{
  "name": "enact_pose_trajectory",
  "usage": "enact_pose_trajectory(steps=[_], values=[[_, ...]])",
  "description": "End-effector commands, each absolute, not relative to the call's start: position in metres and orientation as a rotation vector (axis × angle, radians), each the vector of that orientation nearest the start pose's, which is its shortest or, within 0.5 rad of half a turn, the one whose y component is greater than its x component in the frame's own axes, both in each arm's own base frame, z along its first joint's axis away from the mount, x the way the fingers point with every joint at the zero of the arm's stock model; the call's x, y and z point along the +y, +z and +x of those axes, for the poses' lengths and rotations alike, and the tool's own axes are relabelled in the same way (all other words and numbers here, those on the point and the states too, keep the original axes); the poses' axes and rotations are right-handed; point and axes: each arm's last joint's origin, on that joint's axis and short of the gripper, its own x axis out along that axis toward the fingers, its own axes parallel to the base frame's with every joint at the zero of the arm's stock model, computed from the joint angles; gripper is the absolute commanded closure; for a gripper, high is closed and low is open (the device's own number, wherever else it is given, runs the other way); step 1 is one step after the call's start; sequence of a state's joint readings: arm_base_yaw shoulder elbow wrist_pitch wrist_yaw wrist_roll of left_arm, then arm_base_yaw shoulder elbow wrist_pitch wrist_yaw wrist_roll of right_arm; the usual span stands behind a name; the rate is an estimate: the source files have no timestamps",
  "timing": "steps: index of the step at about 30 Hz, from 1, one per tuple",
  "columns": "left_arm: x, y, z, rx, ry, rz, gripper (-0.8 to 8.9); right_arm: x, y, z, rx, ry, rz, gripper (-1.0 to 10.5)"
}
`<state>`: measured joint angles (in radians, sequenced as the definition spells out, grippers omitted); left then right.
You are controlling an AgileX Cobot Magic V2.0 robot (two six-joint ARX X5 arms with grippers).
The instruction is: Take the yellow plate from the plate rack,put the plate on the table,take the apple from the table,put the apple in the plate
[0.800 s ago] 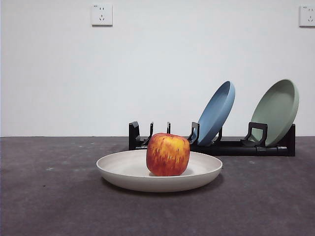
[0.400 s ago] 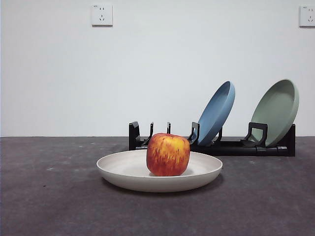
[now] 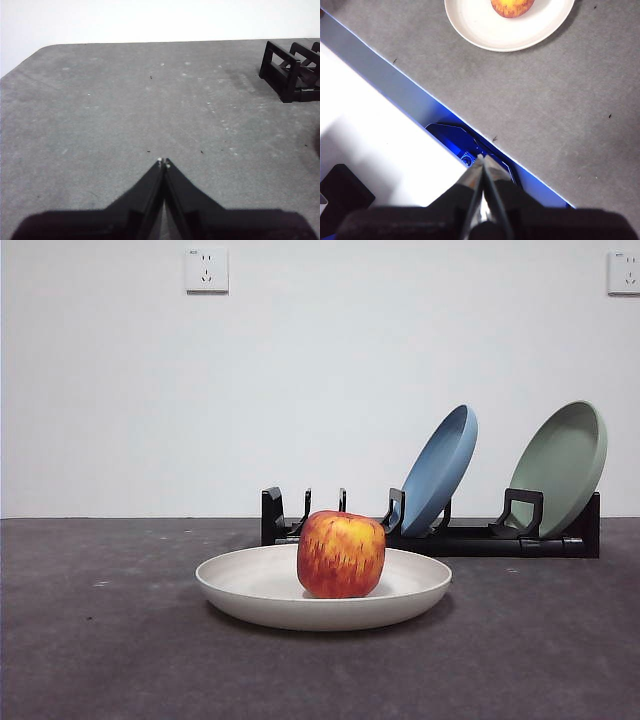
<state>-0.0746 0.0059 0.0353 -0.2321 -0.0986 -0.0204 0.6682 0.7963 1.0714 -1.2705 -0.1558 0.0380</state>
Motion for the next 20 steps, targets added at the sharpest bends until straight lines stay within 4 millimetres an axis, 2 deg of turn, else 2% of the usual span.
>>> enact_pose_trajectory(steps=[1, 11, 15, 20], values=[[-0.004, 0.149, 0.094, 0.209, 0.031, -0.013, 8.17, 0.07, 0.334, 0.082, 1.003, 0.732, -0.223, 9.5], [-0.004, 0.149, 0.094, 0.209, 0.031, -0.013, 8.17, 0.07, 0.335, 0.082, 0.997, 0.728, -0.223, 9.5], [-0.004, 0.149, 0.094, 0.209, 0.031, -0.013, 8.17, 0.057, 0.343, 0.085, 0.841, 0.667, -0.215, 9.5], [-0.004, 0.149, 0.094, 0.209, 0.03, -0.013, 8.17, 0.039, 0.355, 0.087, 0.44, 0.7, -0.02, 9.5]])
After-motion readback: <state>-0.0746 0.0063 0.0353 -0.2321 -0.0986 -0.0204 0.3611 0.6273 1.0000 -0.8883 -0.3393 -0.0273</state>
